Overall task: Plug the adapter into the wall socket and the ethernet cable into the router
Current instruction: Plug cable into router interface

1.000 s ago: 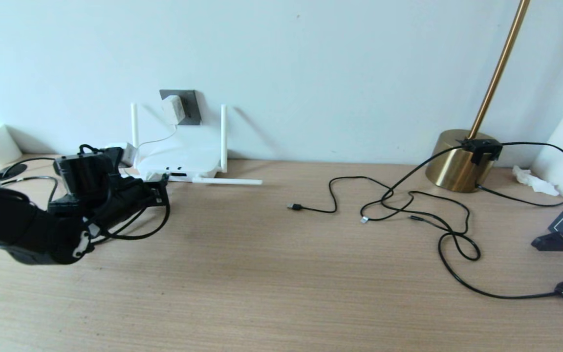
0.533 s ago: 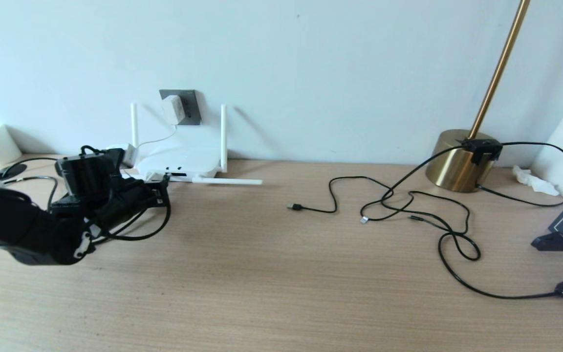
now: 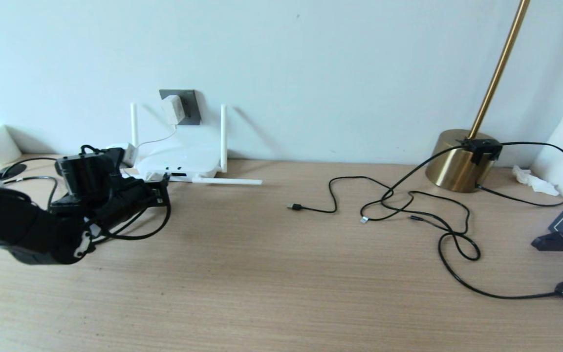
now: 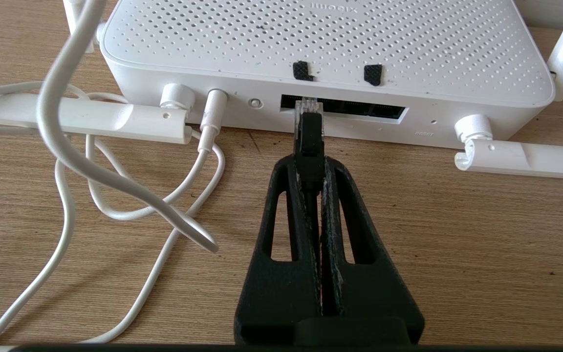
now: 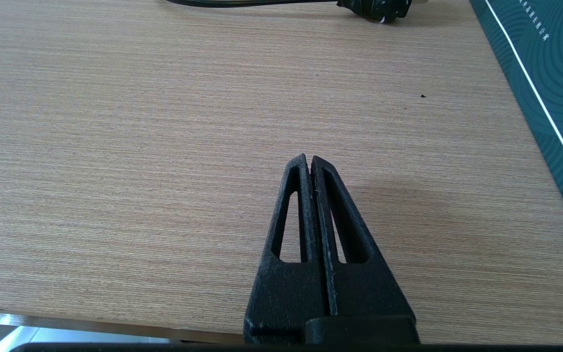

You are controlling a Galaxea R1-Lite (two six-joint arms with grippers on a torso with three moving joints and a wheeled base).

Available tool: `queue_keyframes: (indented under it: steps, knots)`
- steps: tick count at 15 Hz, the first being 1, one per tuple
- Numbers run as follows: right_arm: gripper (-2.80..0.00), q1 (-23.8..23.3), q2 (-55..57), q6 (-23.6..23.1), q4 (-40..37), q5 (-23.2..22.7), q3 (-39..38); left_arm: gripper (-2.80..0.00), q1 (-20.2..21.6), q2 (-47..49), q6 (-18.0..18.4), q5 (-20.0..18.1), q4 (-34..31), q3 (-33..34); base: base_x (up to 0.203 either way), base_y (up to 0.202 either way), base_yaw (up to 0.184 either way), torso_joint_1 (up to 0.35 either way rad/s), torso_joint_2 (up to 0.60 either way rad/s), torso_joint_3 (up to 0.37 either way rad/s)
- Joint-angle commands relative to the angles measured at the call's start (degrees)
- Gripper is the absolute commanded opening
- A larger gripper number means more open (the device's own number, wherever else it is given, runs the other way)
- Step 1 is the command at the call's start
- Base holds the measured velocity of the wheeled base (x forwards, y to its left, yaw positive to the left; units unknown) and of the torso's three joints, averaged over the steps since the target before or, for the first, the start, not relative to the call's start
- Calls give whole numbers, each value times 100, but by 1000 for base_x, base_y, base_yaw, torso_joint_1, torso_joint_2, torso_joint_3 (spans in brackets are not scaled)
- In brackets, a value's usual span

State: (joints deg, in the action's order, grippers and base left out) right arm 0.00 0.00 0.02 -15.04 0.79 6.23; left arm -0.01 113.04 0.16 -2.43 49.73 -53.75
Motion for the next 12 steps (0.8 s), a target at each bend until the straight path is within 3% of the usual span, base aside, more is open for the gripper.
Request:
queue_keyframes:
  steps: [1,12]
  knots:
    - [-280,0,0,-2,-7,0,1,-280,9,-2,-7,-4,28,5,0,0,0,0,0,0]
    - [-280,0,0,6,-7,0,1,-280,27,16,-7,-4,28,-30,0,0,0,0,0,0]
